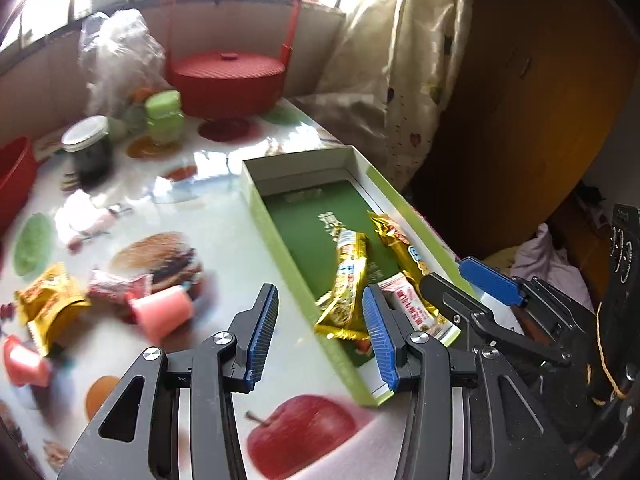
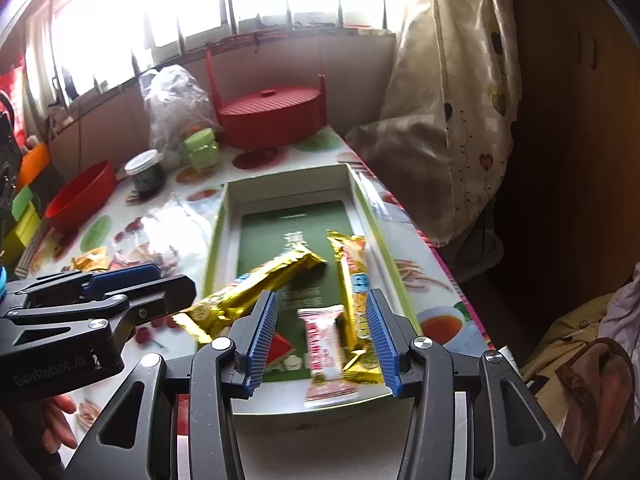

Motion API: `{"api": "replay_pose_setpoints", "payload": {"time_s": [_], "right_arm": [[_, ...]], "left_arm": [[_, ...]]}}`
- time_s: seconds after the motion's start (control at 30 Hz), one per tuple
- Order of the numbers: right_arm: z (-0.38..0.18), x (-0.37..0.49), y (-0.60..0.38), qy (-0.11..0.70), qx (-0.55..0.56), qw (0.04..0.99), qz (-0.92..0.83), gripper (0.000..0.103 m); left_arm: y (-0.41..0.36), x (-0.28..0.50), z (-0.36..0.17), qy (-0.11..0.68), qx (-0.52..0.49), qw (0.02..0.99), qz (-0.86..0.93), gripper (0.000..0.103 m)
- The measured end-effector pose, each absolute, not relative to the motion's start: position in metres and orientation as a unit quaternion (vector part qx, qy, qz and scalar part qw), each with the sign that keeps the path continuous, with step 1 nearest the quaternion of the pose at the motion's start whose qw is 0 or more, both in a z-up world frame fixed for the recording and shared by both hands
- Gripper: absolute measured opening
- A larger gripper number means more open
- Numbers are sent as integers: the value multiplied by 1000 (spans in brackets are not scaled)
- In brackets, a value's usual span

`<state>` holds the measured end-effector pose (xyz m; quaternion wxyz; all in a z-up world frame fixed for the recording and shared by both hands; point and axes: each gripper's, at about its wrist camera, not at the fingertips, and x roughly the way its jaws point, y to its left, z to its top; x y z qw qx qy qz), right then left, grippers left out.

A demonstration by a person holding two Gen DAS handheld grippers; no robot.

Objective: Organize snacks
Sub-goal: 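Move both open tools back over the remaining snacks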

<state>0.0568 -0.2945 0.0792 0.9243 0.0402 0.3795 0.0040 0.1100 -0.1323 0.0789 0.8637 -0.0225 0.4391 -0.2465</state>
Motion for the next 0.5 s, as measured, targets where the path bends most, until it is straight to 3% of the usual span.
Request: {"api": "replay_pose_setpoints", "payload": {"time_s": [0.5], "right_arm": [[95,46,-257,365,26,930,41,46]], "left_arm": [[-88,85,90,415,-19,886,-205,46]]}}
